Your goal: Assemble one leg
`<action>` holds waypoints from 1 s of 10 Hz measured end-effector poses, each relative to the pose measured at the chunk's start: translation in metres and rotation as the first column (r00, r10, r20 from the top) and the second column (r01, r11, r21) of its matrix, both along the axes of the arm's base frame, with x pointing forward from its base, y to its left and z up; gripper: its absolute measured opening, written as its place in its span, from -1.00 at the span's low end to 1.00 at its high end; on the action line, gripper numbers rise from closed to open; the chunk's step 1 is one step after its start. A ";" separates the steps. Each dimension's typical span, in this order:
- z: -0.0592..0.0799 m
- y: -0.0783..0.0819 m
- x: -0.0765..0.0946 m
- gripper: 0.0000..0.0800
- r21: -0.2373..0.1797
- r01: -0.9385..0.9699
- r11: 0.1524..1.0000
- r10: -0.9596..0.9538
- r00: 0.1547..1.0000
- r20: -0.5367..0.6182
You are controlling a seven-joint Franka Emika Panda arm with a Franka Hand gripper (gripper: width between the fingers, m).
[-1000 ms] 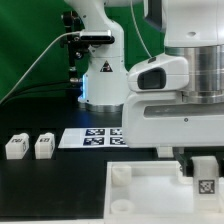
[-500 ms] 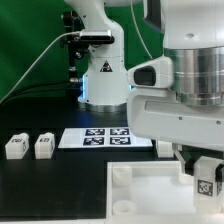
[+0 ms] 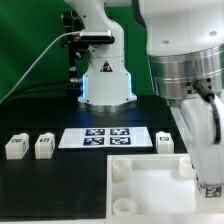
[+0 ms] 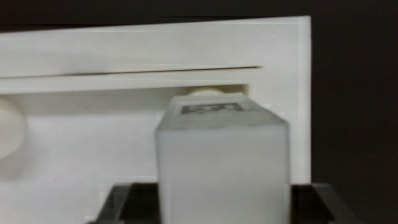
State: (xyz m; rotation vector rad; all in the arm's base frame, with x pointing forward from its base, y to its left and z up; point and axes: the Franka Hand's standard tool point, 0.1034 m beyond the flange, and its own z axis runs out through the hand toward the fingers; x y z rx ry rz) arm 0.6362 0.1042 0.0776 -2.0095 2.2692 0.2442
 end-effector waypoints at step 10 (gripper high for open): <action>0.001 0.000 -0.001 -0.22 -0.020 0.314 0.949 -0.315 0.948 -0.053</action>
Offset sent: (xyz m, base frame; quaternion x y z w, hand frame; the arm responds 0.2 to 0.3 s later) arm 0.0098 -0.0045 -0.0037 0.0267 -0.0182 0.2617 0.9646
